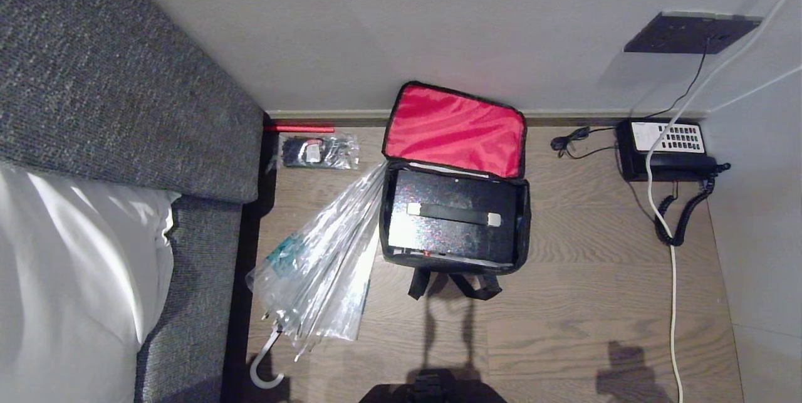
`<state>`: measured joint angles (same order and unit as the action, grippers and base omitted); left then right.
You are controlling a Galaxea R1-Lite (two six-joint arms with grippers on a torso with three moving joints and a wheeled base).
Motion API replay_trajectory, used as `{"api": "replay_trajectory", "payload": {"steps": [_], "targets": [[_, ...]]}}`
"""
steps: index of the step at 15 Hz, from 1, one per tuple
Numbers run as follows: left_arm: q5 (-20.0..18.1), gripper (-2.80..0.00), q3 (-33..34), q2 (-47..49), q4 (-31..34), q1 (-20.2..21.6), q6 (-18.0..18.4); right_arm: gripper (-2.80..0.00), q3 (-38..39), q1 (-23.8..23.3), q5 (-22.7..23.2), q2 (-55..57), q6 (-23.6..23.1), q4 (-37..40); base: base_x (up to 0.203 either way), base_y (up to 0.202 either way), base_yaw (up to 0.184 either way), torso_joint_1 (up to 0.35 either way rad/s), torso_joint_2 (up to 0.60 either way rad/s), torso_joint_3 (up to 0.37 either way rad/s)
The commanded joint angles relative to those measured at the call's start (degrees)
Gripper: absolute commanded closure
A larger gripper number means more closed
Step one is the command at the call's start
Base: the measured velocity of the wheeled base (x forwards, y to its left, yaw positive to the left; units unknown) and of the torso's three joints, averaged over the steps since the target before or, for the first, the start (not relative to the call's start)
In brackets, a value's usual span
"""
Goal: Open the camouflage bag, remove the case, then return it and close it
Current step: Grip the handle
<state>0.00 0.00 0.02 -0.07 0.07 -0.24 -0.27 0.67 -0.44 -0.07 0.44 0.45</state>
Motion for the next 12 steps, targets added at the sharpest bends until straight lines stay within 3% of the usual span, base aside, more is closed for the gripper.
{"api": "replay_trajectory", "payload": {"steps": [1, 6, 12], "targets": [[0.0, 0.0, 0.0, 0.0, 0.0, 0.0, -0.1, 0.0, 0.0, 0.0, 0.0, -1.0, 0.0, 0.0, 0.0, 0.0, 0.0, 0.0, 0.0, 0.0], [0.0, 0.0, 0.0, 0.0, 0.0, 0.0, -0.1, 0.0, 0.0, 0.0, 0.0, -1.0, 0.0, 0.0, 0.0, 0.0, 0.0, 0.001, 0.0, 0.031], [0.0, 0.0, 0.0, 0.0, 0.0, 0.0, -0.1, 0.0, 0.0, 0.0, 0.0, -1.0, 0.0, 0.0, 0.0, 0.0, 0.0, 0.004, 0.0, 0.185]]}}
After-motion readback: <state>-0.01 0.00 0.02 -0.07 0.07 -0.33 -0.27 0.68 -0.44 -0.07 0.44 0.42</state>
